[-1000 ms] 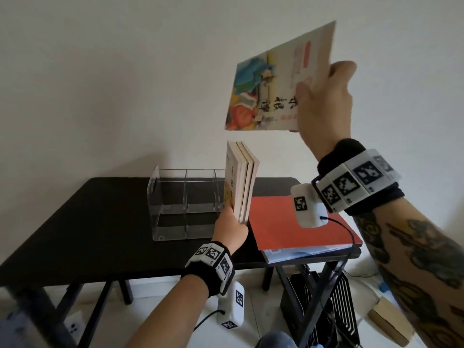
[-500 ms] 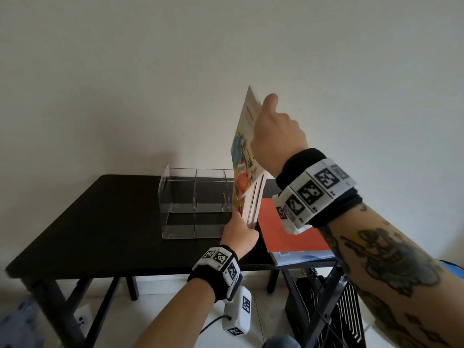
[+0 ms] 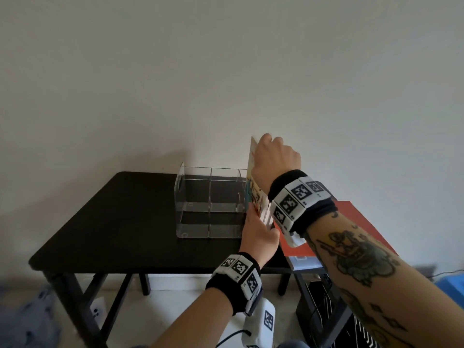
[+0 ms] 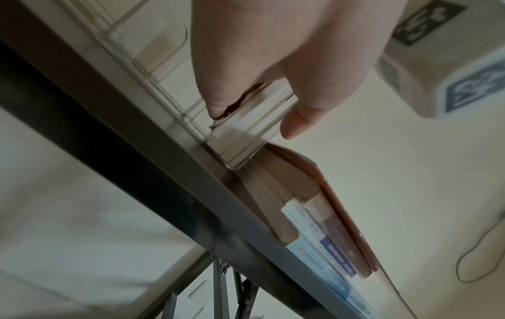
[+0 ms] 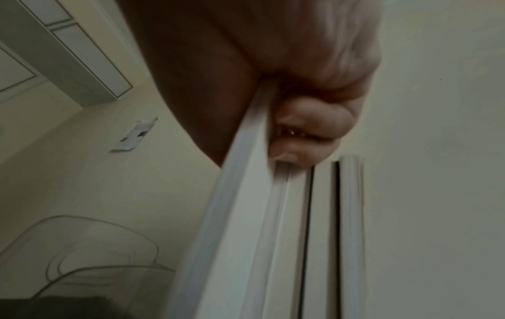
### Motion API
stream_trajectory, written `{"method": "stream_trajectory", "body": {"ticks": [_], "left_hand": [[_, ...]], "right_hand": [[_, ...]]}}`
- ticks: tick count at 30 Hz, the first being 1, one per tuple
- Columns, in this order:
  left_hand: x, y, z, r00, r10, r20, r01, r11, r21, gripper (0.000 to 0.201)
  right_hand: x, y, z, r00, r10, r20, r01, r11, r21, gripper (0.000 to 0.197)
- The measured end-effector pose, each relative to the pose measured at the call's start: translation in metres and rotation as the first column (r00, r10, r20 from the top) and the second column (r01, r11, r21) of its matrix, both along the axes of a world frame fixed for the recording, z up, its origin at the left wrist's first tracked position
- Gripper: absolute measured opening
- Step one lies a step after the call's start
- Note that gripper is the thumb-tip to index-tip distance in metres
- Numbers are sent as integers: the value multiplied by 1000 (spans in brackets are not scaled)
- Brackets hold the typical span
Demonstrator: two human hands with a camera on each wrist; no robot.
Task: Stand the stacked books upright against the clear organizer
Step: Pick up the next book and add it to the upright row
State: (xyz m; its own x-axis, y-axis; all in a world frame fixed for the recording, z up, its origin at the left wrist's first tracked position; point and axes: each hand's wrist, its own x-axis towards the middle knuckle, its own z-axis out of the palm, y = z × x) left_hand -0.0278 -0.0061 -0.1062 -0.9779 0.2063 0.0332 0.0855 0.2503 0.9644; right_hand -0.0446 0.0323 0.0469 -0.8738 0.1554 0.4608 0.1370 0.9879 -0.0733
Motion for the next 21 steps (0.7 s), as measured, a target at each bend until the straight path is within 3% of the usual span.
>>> {"method": "stream_trajectory", "body": {"ticks": [6,13,21], "left_hand": [[-12,-3,-7,999,-3,41,3,1000,-6,62],[-21,-1,-8,999,-46,22,47,999,-24,82],[-26,2,-11,996,-43,79,42,999,14,87]], "right_hand": [[-5,2,-12,998,-63,-30,66,993,101,20],[1,12,-13,999,-31,-37,35,995,95,30],[17,39,-12,982,35,-187,-48,997,-65,38]]}}
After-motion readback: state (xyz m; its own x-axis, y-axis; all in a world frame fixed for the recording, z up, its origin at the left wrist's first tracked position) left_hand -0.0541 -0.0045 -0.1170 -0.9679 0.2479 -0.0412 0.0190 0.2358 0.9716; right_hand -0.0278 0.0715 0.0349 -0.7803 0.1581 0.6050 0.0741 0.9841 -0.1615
